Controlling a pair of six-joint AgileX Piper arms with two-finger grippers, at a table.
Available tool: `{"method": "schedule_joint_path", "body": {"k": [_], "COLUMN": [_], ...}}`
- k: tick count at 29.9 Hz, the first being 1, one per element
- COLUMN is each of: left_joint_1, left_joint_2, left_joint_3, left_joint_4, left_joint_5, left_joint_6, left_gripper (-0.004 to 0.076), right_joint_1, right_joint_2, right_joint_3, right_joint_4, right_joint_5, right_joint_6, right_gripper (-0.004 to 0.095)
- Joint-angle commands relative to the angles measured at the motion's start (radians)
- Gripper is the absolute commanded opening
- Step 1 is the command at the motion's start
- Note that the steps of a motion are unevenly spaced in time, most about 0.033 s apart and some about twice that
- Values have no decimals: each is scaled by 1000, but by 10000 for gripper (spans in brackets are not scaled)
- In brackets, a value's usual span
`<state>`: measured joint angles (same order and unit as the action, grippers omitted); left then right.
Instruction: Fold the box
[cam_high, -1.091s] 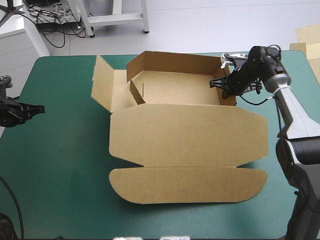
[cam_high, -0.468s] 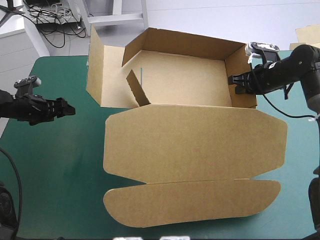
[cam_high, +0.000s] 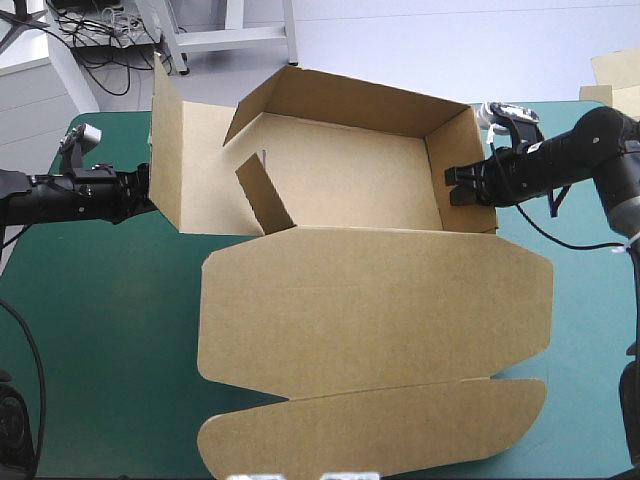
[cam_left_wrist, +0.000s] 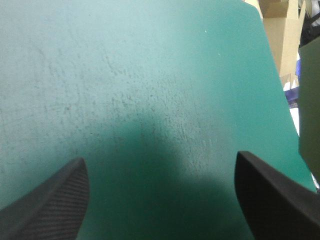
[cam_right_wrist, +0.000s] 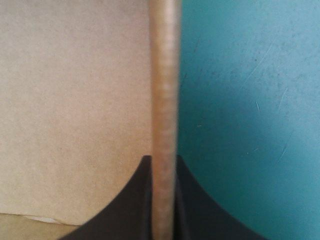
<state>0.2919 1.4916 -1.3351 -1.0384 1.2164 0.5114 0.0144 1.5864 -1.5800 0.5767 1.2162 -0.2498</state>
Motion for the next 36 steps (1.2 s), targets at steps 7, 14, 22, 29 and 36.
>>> {"method": "schedule_joint_path", "body": {"k": [7, 14, 22, 29, 36], "left_joint_1": [-59, -78, -100, -147, -197], "left_joint_2": [-89, -133, -194, -219, -244], "left_joint_3": [-27, -27, -27, -27, -27], "left_joint_4": [-72, -9, -15, -12, -6], "left_joint_5": [70, 70, 70, 70, 70], "left_joint_6": [5, 11, 14, 12, -2], "left_gripper": [563, 563, 564, 563, 563], "right_joint_1": [66, 145, 183, 210, 274], "right_joint_2": [-45, -45, -45, -45, -45], "right_joint_3": [136, 143, 143, 143, 143], "right_joint_4": [131, 96, 71, 48, -70], "right_joint_5": [-195, -343, -382, -396, -409], "right_joint_6": [-47, -17, -13, -3, 79], "right_gripper": [-18, -17, -16, -10, -4]}}
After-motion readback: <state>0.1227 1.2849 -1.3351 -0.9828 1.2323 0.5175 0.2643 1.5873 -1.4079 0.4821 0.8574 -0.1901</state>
